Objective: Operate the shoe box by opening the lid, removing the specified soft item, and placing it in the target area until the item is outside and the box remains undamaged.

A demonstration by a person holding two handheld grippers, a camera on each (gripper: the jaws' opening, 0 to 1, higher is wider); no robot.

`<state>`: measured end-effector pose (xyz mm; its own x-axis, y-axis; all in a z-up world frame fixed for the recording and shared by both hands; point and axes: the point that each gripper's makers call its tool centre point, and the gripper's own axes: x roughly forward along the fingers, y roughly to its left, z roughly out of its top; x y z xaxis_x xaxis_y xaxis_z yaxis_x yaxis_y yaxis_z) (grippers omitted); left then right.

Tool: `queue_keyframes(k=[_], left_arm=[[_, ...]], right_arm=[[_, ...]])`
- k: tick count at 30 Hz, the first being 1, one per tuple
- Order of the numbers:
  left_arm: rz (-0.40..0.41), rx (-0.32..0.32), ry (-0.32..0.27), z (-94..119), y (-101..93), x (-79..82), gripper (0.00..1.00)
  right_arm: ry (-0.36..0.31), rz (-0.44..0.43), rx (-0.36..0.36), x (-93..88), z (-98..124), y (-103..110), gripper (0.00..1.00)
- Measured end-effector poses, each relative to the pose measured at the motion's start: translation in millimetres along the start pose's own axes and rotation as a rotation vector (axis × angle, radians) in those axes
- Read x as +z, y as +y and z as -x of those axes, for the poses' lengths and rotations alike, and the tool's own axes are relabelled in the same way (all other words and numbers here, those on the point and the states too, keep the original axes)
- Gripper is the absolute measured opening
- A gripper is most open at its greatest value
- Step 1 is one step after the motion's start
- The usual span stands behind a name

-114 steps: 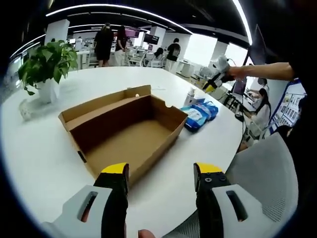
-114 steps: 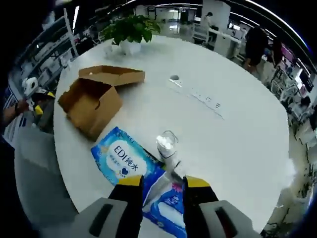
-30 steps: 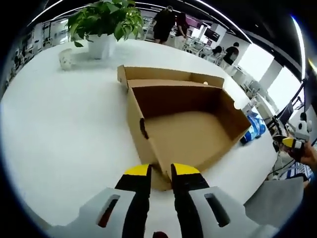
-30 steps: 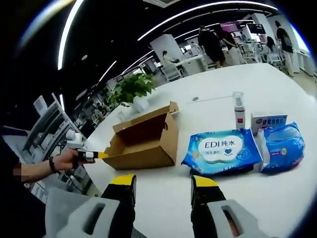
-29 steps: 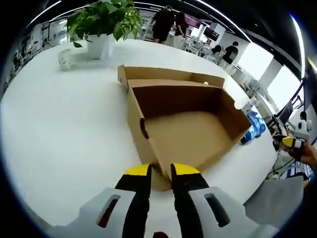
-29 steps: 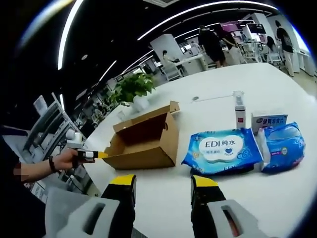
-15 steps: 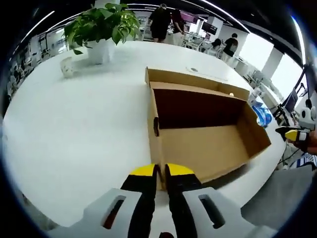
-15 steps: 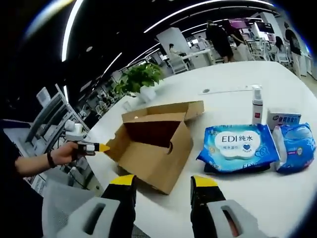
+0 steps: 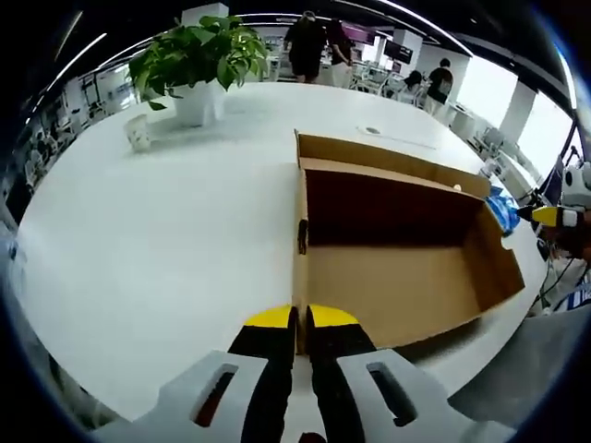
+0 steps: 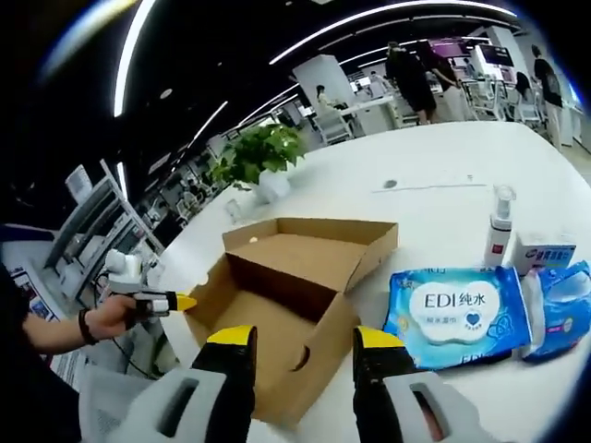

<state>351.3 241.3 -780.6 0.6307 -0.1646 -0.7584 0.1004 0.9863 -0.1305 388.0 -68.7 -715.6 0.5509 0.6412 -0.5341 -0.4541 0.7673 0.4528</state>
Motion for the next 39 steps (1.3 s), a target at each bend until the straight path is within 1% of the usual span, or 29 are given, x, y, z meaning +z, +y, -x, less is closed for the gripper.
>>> queue_keyframes(k=[5, 10, 14, 18, 21, 25, 31, 32, 35, 39], left_arm=[[0.024, 0.001, -0.004, 0, 0.6, -0.1, 0.02], [0.032, -0.002, -0.006, 1, 0.3, -0.6, 0.02], [0.044, -0.004, -0.005, 1, 0.3, -1.2, 0.02], [0.045, -0.004, -0.005, 1, -0.3, -1.5, 0.02], [0.047, -0.004, -0.006, 2, -0.6, -1.9, 0.02], [0.065, 0.002, -0.009, 3, -1.3, -2.1, 0.02], [0.073, 0.003, -0.009, 3, -1.4, -2.1, 0.03], [0.074, 0.002, -0.009, 3, -1.5, -2.2, 0.03], [0.078, 0.004, -0.010, 3, -1.6, -2.2, 0.03], [0.081, 0.006, -0.009, 6, -2.5, -2.5, 0.03]], right_arm=[[-0.053, -0.005, -0.030, 32.5, -11, -10, 0.39], [-0.058, -0.009, -0.057, 47.9, -26, -23, 0.39], [-0.077, -0.062, -0.069, 57.5, -40, -34, 0.39], [-0.077, -0.103, -0.096, 61.4, -54, -46, 0.38], [-0.072, -0.126, -0.110, 62.8, -61, -50, 0.38], [-0.052, -0.130, -0.138, 63.1, -69, -55, 0.37], [-0.037, -0.134, -0.152, 70.8, -83, -63, 0.37], [-0.029, -0.131, -0.157, 73.0, -88, -71, 0.37], [-0.011, -0.130, -0.167, 73.3, -99, -82, 0.37], [0.006, -0.149, -0.181, 68.6, -116, -95, 0.36]])
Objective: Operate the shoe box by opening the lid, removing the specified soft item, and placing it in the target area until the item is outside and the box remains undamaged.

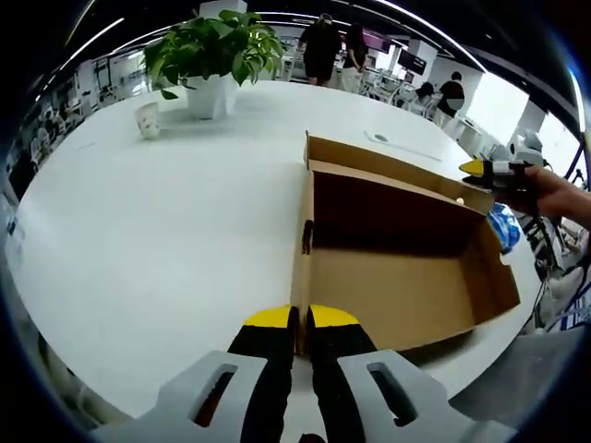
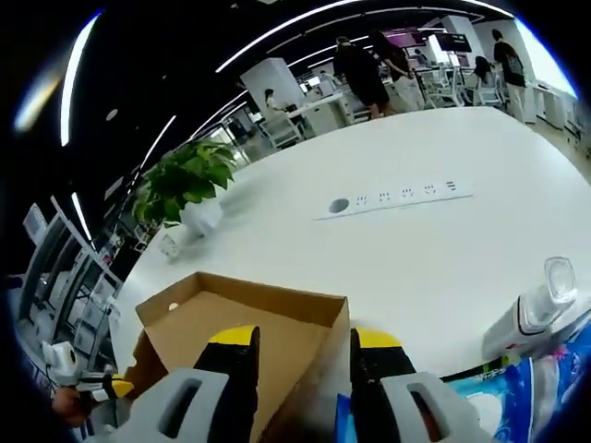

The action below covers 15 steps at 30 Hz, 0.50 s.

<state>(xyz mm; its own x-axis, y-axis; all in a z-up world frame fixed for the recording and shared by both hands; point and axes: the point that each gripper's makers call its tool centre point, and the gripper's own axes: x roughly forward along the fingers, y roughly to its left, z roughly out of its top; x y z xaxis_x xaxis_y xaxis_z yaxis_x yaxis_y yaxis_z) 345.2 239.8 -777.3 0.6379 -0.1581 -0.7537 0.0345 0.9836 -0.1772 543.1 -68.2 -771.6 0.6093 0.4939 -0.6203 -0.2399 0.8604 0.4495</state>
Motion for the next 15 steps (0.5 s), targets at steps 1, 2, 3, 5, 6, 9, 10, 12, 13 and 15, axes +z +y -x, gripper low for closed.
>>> queue_keyframes(k=[1, 2, 3, 5, 6, 9, 10, 12, 13, 15], left_arm=[[0.000, 0.000, 0.000, 0, 0.0, 0.0, 0.03], [-0.001, 0.000, 0.000, 0, -0.1, 0.0, 0.03], [-0.001, 0.000, 0.000, 1, -0.2, 0.0, 0.03], [-0.002, 0.001, 0.001, 1, -0.4, -0.1, 0.03], [-0.002, 0.001, 0.002, 2, -0.4, -0.1, 0.03], [-0.002, 0.002, 0.001, 2, -0.3, 0.0, 0.03], [-0.002, 0.003, 0.001, 2, -0.3, 0.0, 0.03], [-0.004, 0.004, 0.001, 2, -0.2, 0.2, 0.03], [-0.006, 0.004, 0.001, 2, -0.2, 0.2, 0.03], [-0.007, 0.003, 0.002, 2, 0.0, 0.3, 0.03]], right_arm=[[0.004, 0.000, -0.003, -1.2, -3, -1, 0.36], [0.010, 0.006, -0.008, -3.7, -8, -2, 0.36], [0.015, 0.008, -0.013, -5.2, -10, -3, 0.35], [0.021, 0.004, -0.022, -7.9, -15, -5, 0.35], [0.022, -0.001, -0.030, -9.0, -18, -6, 0.35], [0.026, -0.011, -0.042, -10.5, -25, -10, 0.33], [0.031, -0.021, -0.046, -11.4, -29, -11, 0.32], [0.047, -0.025, -0.063, -13.4, -35, -15, 0.28], [0.053, -0.020, -0.071, -14.2, -37, -17, 0.27], [0.073, -0.011, -0.079, -17.2, -41, -16, 0.26]])
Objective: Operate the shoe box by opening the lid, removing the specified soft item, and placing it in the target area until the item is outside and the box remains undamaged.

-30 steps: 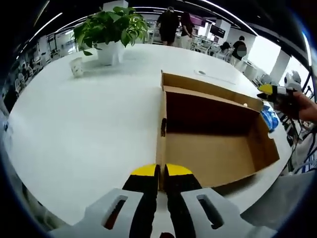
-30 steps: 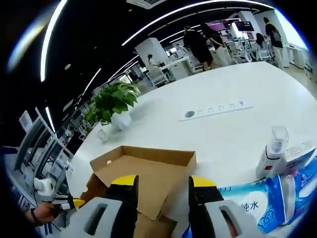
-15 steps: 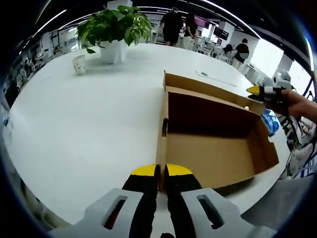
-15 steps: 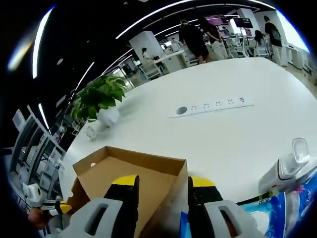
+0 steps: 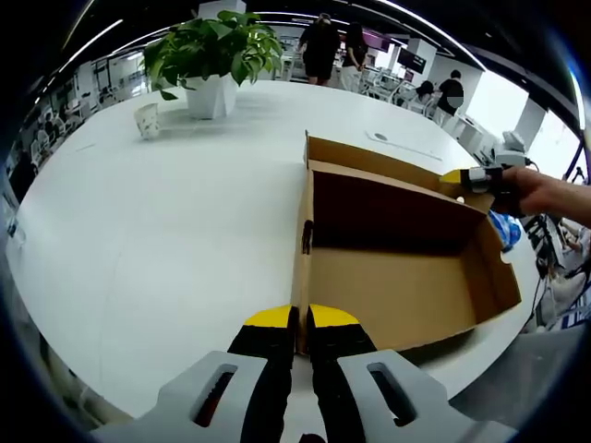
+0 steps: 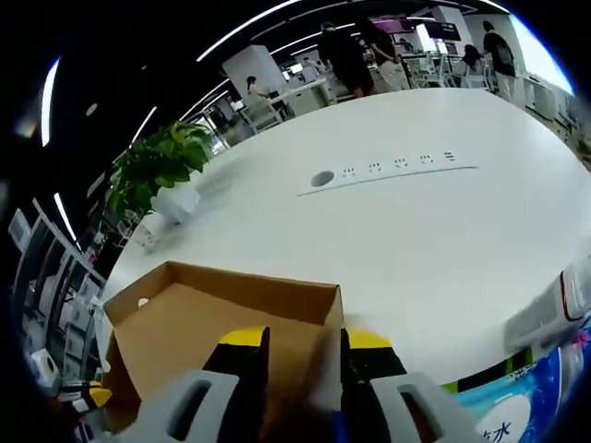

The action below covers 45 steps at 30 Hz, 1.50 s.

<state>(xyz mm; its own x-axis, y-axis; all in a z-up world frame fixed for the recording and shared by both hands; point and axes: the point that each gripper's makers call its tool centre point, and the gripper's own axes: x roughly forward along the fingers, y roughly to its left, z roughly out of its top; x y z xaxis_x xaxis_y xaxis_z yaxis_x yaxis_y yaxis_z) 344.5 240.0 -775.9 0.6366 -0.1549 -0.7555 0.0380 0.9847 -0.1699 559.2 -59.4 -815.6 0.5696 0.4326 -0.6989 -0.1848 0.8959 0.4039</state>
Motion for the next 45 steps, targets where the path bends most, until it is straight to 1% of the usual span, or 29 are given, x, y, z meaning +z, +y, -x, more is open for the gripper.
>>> queue_keyframes(k=[3, 5, 8, 10, 12, 18, 24, 29, 40, 44, 45], left_arm=[[-0.006, 0.001, 0.001, -1, 0.3, 0.1, 0.03], [-0.019, 0.000, 0.005, -1, 0.5, 0.0, 0.02], [-0.029, -0.001, 0.007, -1, 0.3, -0.1, 0.02], [-0.031, 0.001, 0.008, -2, 0.5, -0.2, 0.02], [-0.029, 0.001, 0.009, -2, 0.5, -0.2, 0.02], [-0.037, -0.004, 0.016, -2, 1.2, -0.4, 0.02], [-0.036, -0.007, 0.023, -3, 0.7, -0.6, 0.02], [-0.036, -0.012, 0.027, -3, -0.4, -0.6, 0.02], [-0.037, -0.010, 0.029, -2, -1.0, -0.9, 0.02], [-0.033, -0.008, 0.031, -2, -2.3, -0.5, 0.02], [-0.032, -0.007, 0.032, -2, -2.6, -0.5, 0.02]], right_arm=[[0.021, 0.022, -0.035, -1.7, -2, -2, 0.20], [0.025, 0.040, -0.056, -1.3, 0, -4, 0.17], [0.023, 0.038, -0.080, 2.3, 2, -9, 0.11], [0.018, 0.045, -0.082, 5.0, 3, -8, 0.09], [0.021, 0.073, -0.094, 5.7, 5, -8, 0.08], [-0.006, 0.101, -0.111, 15.1, 15, -5, 0.04], [-0.039, 0.130, -0.111, 28.1, 26, 0, 0.02], [-0.066, 0.143, -0.107, 40.0, 32, 1, 0.02], [-0.115, 0.167, -0.098, 44.1, 60, 16, 0.01], [-0.141, 0.183, -0.092, 49.8, 70, 22, 0.00], [-0.150, 0.194, -0.088, 50.8, 75, 27, 0.00]])
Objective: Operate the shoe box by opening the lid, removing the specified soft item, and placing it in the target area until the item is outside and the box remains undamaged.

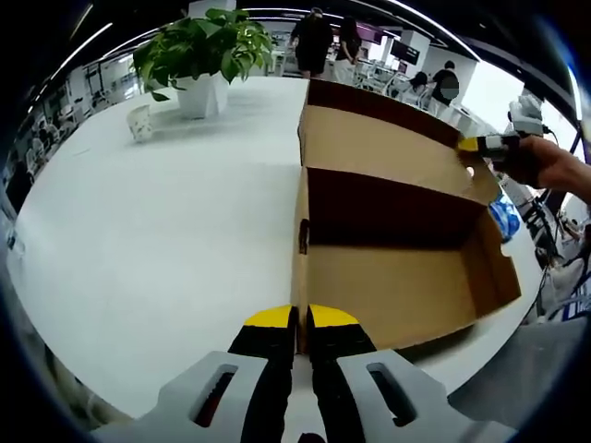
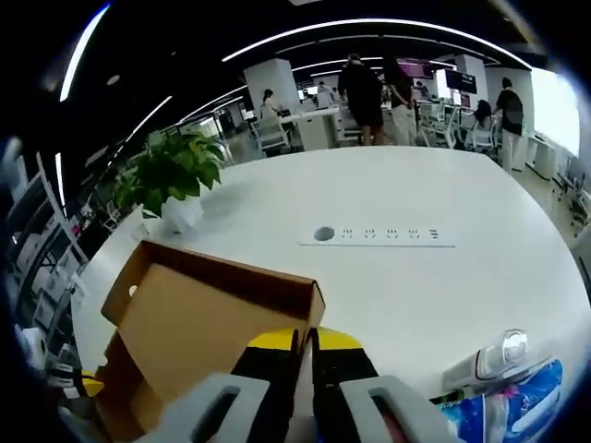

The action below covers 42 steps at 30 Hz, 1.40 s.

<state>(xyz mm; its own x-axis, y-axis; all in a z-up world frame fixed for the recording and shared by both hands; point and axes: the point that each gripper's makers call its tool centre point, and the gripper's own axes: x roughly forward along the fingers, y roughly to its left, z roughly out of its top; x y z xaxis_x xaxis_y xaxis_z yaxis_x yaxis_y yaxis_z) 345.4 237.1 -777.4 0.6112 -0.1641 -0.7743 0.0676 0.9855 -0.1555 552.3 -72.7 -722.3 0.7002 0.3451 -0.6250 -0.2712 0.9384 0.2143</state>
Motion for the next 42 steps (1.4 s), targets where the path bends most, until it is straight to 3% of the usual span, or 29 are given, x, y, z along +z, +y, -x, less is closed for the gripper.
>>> queue_keyframes(k=[10, 22, 42], left_arm=[[0.019, 0.007, 0.008, -2, -2.6, 1.0, 0.02], [0.037, 0.017, 0.013, -4, -6.7, 3.2, 0.02], [0.083, 0.014, -0.003, -7, -11.5, 6.1, 0.03]], right_arm=[[-0.067, 0.125, 0.023, 17.7, 30, 20, 0.00], [-0.147, 0.204, 0.033, 34.3, 43, 24, 0.00], [-0.245, 0.266, 0.031, 23.3, 85, 39, 0.00]])
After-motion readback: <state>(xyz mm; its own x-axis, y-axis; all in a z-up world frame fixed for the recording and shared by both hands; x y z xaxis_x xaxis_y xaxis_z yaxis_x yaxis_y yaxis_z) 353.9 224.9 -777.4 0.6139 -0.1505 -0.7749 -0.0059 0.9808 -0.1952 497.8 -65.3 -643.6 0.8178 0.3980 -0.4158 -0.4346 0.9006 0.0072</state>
